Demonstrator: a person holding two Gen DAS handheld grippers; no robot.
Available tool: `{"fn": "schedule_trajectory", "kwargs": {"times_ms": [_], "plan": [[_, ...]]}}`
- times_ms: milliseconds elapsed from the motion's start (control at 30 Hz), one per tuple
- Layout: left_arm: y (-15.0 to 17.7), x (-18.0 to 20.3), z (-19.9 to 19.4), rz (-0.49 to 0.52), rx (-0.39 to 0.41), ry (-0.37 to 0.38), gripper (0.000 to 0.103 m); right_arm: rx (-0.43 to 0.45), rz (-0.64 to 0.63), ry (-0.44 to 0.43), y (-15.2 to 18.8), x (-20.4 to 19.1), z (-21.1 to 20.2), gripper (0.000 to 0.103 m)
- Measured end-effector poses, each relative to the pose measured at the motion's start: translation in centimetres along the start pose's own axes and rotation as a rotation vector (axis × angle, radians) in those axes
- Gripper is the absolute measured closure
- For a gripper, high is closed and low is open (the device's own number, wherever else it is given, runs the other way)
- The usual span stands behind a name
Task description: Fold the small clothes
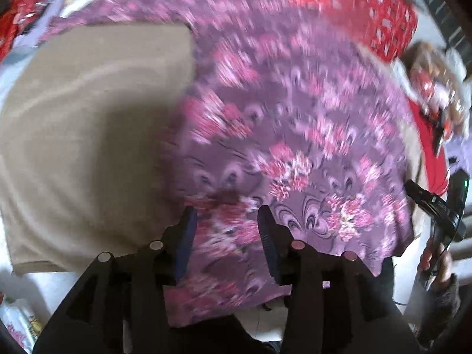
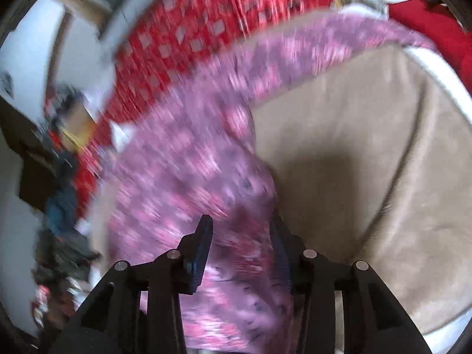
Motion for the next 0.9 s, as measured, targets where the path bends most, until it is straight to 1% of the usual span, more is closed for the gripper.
{"fn": "schedule_trajectory", "kwargs": {"times_ms": [33,67,100,167,200,233,267,300,367,433,467,500,533,567,600,633,667,700,733,767,800,833,867,900], "plan": [[-0.1,0.5,0.9,0.011,-0.024,-0.006,0.062,-0.068,-0.02,0.049,0.4,0.2,1.6,0.071],[0.0,0.8,1.2,0.018,-0.037,-0.008,0.062,-0.094,-0.032,0.059,0.3,0.1,2.2,0.073],[-0.1,1.3,1.5,0.03,-0.043,-0.002,0.062,-0.077,-0.033,0.051,-0.5,0.0,2.0,0.07],[-0.5,2.0,1.5,0.05,-0.035,0.015,0.062,0.017,0.002,0.007,-3.5,0.0,0.2,0.069],[-0.9,2.3,1.5,0.056,-0.028,0.023,0.062,0.079,0.041,-0.012,-5.5,0.5,-0.8,0.057],[-1.4,2.5,1.4,0.058,-0.023,0.033,0.062,0.127,0.082,-0.038,-7.5,1.0,-1.3,0.05],[-1.6,2.7,1.3,0.057,-0.019,0.044,0.062,0.148,0.119,-0.057,-9.2,1.6,-1.0,0.041],[-2.0,3.0,1.3,0.057,-0.012,0.061,0.062,0.147,0.144,-0.064,-10.3,2.0,-0.3,0.041],[-2.8,3.2,1.0,0.062,-0.001,0.082,0.062,0.102,0.219,-0.087,-12.5,3.0,3.0,0.041],[-3.6,3.6,0.6,0.068,0.016,0.087,0.062,0.053,0.275,-0.11,-13.4,3.1,6.4,0.041],[-4.5,3.5,0.3,0.071,0.032,0.086,0.062,0.06,0.298,-0.13,-13.9,2.8,7.7,0.042],[-5.1,3.8,0.1,0.074,0.047,0.084,0.062,0.093,0.297,-0.131,-14.1,2.4,8.0,0.062],[-5.8,3.9,-0.1,0.075,0.064,0.078,0.062,0.131,0.277,-0.117,-14.9,1.9,8.1,0.085],[-6.7,4.2,-0.3,0.074,0.085,0.072,0.061,0.134,0.253,-0.092,-15.6,1.5,8.1,0.096],[-7.8,4.3,-0.5,0.071,0.108,0.063,0.059,0.155,0.242,-0.071,-16.4,1.6,7.3,0.096],[-8.8,4.3,-0.5,0.065,0.129,0.054,0.054,0.213,0.234,-0.059,-17.3,1.9,5.9,0.096],[-9.8,4.2,-0.6,0.058,0.146,0.047,0.051,0.277,0.235,-0.045,-18.1,2.5,4.1,0.096],[-10.9,4.0,-0.5,0.049,0.166,0.042,0.05,0.313,0.245,-0.039,-18.6,3.3,2.8,0.096],[-11.7,3.9,0.0,0.04,0.177,0.03,0.048,0.341,0.259,-0.028,-19.2,4.2,1.8,0.096],[-12.7,4.1,1.3,0.026,0.183,0.003,0.047,0.34,0.262,-0.005,-19.5,5.2,1.6,0.098],[-13.0,3.8,2.3,0.019,0.179,-0.021,0.047,0.322,0.258,0.036,-19.4,5.8,2.0,0.1],[-13.2,3.6,3.4,0.014,0.161,-0.047,0.047,0.266,0.245,0.091,-19.1,6.8,3.2,0.1],[-13.1,3.5,4.6,0.011,0.131,-0.068,0.047,0.154,0.253,0.104,-18.3,7.5,5.3,0.102],[-12.9,3.5,5.6,0.015,0.105,-0.074,0.047,0.112,0.272,0.089,-17.7,7.9,6.1,0.102]]}}
Point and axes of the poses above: each gripper's, at about its wrist camera, not at the fingertips, and z roughly the way its jaws point, x to its right, y to its underside, the point moved 7 cm from there along z, roughly the way its jaws point, and after that the axes turned 4 degrees about -z, right-handed, at the moved point
